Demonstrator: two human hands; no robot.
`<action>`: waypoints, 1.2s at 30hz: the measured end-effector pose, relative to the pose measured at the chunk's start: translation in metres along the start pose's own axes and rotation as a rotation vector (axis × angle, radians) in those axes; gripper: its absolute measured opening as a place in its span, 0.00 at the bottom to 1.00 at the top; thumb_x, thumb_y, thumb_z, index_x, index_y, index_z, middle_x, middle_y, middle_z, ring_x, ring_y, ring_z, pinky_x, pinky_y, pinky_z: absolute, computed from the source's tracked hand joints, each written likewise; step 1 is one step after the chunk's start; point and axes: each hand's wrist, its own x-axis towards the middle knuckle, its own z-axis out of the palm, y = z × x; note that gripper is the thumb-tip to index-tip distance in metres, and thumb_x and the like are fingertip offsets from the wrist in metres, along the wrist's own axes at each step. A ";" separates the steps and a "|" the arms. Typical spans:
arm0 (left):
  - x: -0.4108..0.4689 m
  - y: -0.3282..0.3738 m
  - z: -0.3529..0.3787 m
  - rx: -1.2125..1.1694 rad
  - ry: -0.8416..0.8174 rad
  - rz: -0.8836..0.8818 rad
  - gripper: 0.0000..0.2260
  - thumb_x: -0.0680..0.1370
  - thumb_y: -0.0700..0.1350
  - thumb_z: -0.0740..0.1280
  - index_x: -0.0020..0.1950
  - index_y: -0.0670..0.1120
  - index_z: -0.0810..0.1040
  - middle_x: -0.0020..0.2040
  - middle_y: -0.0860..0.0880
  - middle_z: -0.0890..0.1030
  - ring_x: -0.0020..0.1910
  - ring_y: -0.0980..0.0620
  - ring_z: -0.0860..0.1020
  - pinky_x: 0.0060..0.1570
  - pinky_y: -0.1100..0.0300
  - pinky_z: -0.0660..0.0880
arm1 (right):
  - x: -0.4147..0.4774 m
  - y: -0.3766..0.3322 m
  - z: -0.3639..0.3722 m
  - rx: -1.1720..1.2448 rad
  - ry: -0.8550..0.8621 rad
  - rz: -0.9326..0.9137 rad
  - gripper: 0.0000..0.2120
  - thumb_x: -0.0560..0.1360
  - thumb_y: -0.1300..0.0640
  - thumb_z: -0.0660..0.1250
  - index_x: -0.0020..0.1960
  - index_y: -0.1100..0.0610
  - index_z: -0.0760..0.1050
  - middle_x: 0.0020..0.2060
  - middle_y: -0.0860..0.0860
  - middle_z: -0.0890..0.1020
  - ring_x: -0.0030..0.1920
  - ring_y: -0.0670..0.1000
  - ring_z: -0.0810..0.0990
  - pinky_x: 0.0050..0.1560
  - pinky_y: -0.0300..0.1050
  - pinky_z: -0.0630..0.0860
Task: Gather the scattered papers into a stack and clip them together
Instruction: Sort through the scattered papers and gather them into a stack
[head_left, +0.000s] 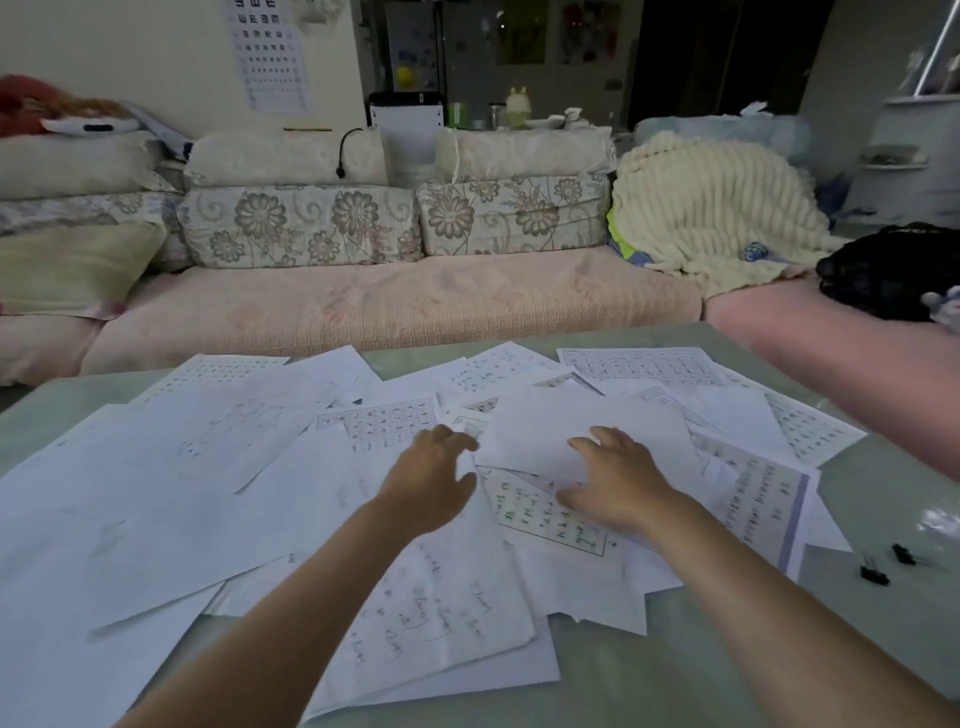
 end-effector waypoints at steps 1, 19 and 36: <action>0.010 0.011 0.008 0.014 -0.060 0.046 0.20 0.78 0.50 0.65 0.69 0.51 0.71 0.68 0.51 0.71 0.67 0.49 0.68 0.65 0.51 0.69 | 0.001 0.012 0.003 -0.021 -0.020 0.019 0.42 0.72 0.31 0.61 0.79 0.49 0.55 0.79 0.55 0.52 0.79 0.59 0.48 0.76 0.58 0.49; 0.036 0.050 0.063 -0.002 -0.245 0.323 0.18 0.80 0.60 0.57 0.68 0.60 0.74 0.73 0.58 0.68 0.72 0.59 0.63 0.69 0.62 0.61 | 0.000 0.104 -0.012 0.192 0.145 0.175 0.21 0.76 0.43 0.67 0.67 0.47 0.74 0.68 0.51 0.71 0.70 0.54 0.66 0.67 0.50 0.67; 0.141 0.044 0.065 0.030 -0.288 -0.456 0.36 0.68 0.63 0.73 0.70 0.46 0.71 0.65 0.44 0.73 0.64 0.43 0.71 0.61 0.51 0.72 | 0.036 0.121 -0.034 0.099 -0.079 0.291 0.55 0.54 0.29 0.76 0.74 0.48 0.62 0.67 0.52 0.70 0.69 0.56 0.69 0.67 0.52 0.68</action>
